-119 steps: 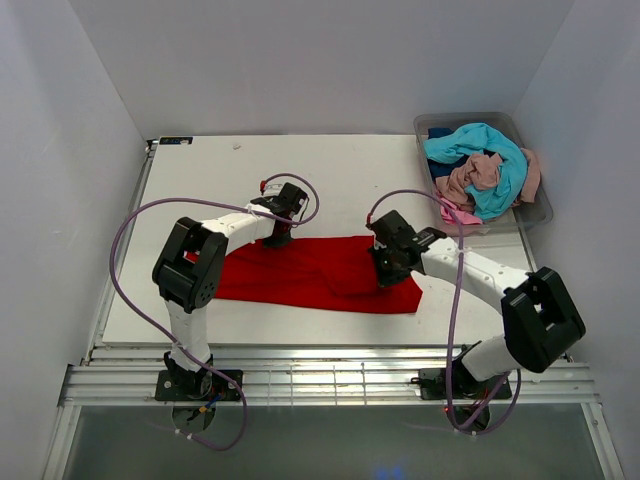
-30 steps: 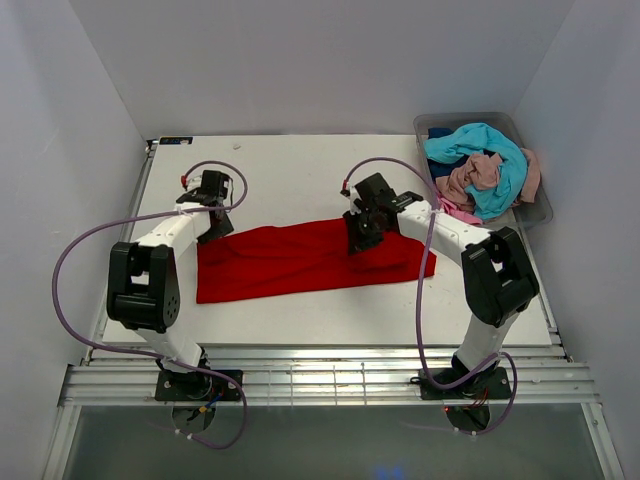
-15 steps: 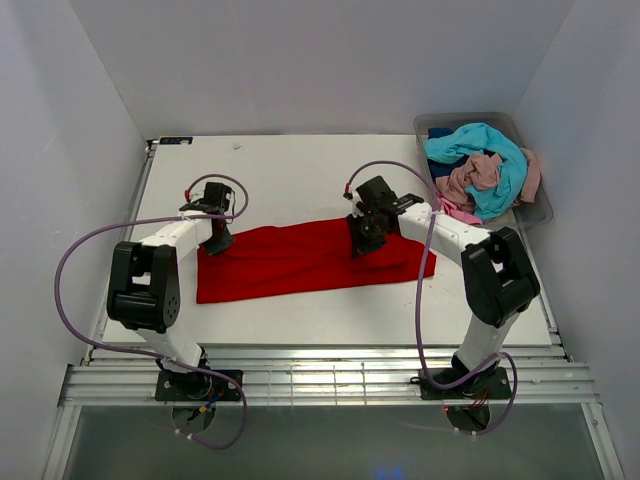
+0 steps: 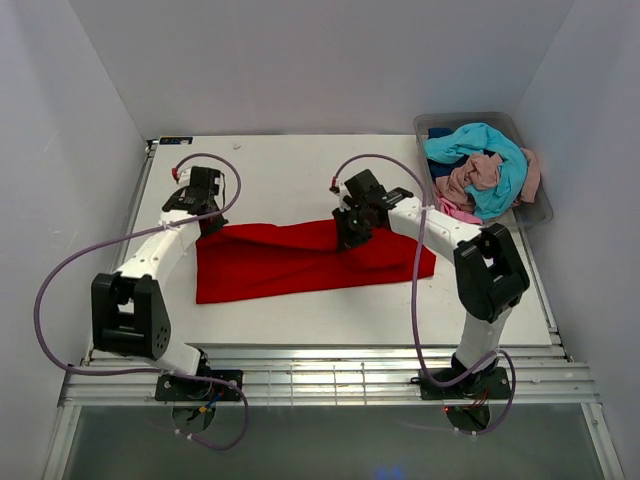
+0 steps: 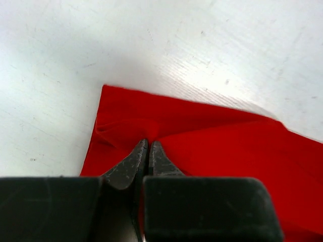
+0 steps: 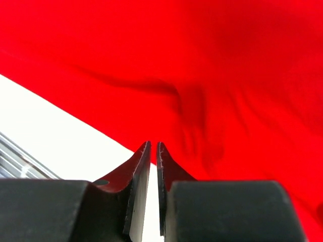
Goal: Fold and stack the t-shirts
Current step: Fold the other side of the tshirt into a rectangle
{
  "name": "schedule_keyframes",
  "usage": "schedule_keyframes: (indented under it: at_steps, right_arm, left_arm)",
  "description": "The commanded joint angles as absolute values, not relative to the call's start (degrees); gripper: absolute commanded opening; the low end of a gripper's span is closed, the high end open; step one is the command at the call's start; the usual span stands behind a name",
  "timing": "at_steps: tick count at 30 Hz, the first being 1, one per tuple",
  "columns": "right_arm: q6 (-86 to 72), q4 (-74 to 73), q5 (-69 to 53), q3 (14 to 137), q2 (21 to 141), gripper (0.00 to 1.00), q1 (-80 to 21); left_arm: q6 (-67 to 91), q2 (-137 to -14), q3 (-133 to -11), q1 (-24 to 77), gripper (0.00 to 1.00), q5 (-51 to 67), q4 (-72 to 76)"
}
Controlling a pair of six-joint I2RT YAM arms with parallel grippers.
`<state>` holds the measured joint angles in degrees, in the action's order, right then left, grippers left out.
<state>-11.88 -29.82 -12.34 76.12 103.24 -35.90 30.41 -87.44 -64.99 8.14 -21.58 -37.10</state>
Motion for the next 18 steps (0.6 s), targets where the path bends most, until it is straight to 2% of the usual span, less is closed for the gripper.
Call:
schedule_keyframes:
  at_steps: [1,5,10,11,14,18]
  right_arm:
    - [-13.27,-27.07,-16.61,83.39,108.26,0.15,-37.35]
    - [-14.32,-28.65,-18.54,94.27,115.21,0.15,-39.28]
    - [-14.77,-30.58,-18.81,100.54,121.01,0.14,-41.22]
    - [-14.85,-30.59,-18.81,100.89,121.46,0.14,-41.66]
    - [-14.85,-30.59,-18.98,101.34,122.87,0.14,-42.19]
    - [-14.59,-30.67,-18.9,101.25,123.66,0.14,-42.28]
  left_arm:
    - [29.97,-81.92,-63.73,8.0,0.13,-20.67,-37.79]
    - [30.93,-80.07,-58.99,8.0,0.12,-17.76,-38.49]
    - [32.25,-75.07,-53.97,8.17,0.16,-16.17,-39.72]
    - [32.43,-73.75,-53.36,8.09,0.18,-16.35,-40.07]
    - [32.87,-72.08,-51.68,8.09,0.35,-16.52,-42.18]
    - [33.92,-69.71,-51.85,8.09,0.41,-17.14,-43.94]
